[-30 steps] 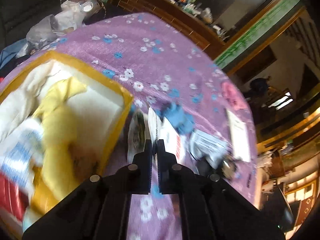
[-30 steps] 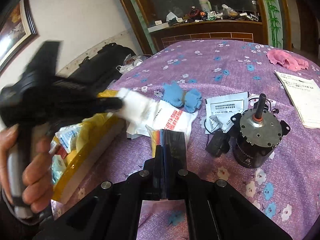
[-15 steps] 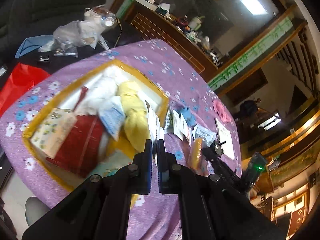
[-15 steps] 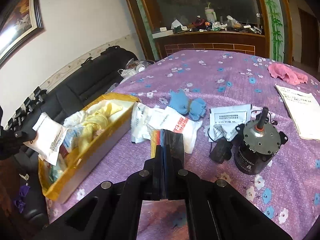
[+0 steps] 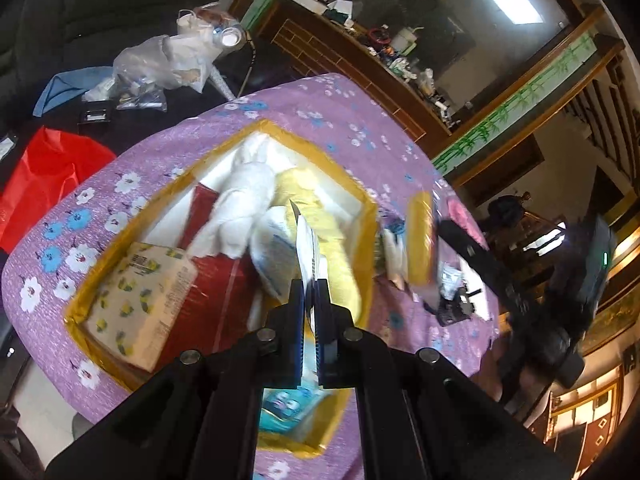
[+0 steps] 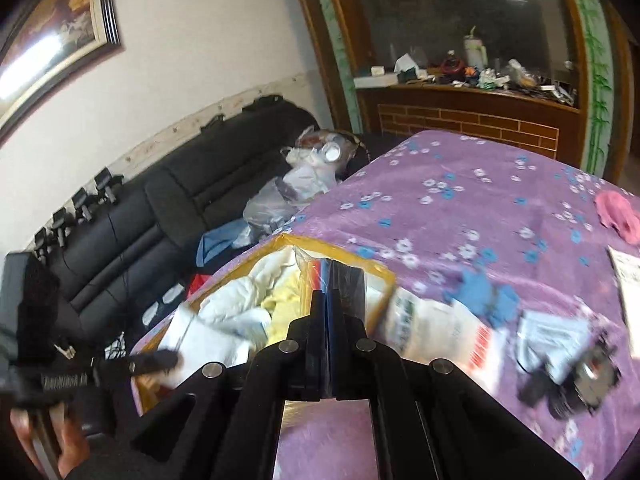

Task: Organize soft objects

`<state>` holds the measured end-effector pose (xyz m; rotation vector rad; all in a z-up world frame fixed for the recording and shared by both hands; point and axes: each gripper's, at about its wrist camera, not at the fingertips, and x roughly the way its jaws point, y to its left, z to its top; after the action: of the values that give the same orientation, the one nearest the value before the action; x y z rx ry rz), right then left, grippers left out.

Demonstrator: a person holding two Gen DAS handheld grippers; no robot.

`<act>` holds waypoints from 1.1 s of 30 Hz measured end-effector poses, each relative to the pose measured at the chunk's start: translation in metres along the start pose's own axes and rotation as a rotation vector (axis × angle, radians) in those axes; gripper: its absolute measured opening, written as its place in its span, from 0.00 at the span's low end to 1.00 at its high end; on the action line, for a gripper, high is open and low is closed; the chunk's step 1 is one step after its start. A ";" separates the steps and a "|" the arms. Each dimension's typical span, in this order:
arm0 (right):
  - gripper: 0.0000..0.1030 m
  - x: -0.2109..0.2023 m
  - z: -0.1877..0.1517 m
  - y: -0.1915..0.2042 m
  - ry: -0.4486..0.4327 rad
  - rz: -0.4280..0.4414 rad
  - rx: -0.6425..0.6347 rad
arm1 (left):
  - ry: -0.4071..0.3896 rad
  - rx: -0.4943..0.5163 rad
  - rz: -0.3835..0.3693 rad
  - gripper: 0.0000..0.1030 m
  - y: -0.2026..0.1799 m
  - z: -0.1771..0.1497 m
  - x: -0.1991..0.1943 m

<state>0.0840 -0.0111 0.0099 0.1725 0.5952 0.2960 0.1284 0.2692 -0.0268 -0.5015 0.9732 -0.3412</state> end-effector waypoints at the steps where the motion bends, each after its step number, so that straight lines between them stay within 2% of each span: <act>1: 0.00 0.014 0.004 0.003 0.020 -0.004 -0.002 | 0.000 0.002 0.018 0.02 0.002 0.000 0.002; 4: 0.00 0.054 0.013 0.010 0.068 -0.026 -0.013 | 0.002 0.030 0.047 0.02 0.000 -0.001 0.007; 9: 0.02 0.100 0.018 0.020 0.132 -0.057 -0.012 | 0.026 0.127 0.167 0.07 -0.015 -0.008 0.018; 11: 0.07 0.104 0.019 0.022 0.142 -0.044 0.001 | 0.045 0.151 0.162 0.10 -0.021 -0.012 0.020; 12: 0.14 0.101 0.018 0.023 0.141 -0.032 0.008 | 0.047 0.169 0.158 0.12 -0.026 -0.016 0.019; 13: 0.21 0.096 0.019 0.023 0.132 -0.021 0.015 | 0.040 0.182 0.167 0.22 -0.030 -0.019 0.018; 14: 0.42 0.087 0.018 0.021 0.109 -0.010 0.022 | 0.027 0.198 0.182 0.41 -0.035 -0.022 0.015; 15: 0.62 0.074 0.019 0.019 0.071 -0.001 0.028 | 0.002 0.221 0.200 0.51 -0.043 -0.026 0.011; 16: 0.67 0.063 0.017 0.016 0.043 0.003 0.033 | -0.025 0.243 0.211 0.64 -0.049 -0.030 0.007; 17: 0.67 0.051 0.016 0.014 0.018 0.007 0.033 | -0.054 0.267 0.219 0.66 -0.056 -0.034 0.003; 20: 0.68 0.017 0.011 0.005 -0.020 0.050 0.041 | -0.074 0.317 0.227 0.66 -0.075 -0.045 -0.002; 23: 0.80 -0.016 -0.003 -0.017 -0.059 0.085 0.085 | -0.072 0.320 0.198 0.66 -0.089 -0.055 -0.003; 29: 0.81 -0.064 -0.045 -0.084 -0.046 0.048 0.166 | 0.000 0.335 0.109 0.66 -0.119 -0.072 0.016; 33: 0.81 -0.098 -0.056 -0.119 -0.056 0.011 0.185 | 0.053 0.341 0.069 0.66 -0.141 -0.070 0.036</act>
<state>0.0018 -0.1510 -0.0131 0.3614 0.5663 0.2458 0.0806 0.1157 -0.0072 -0.1486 0.9574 -0.4503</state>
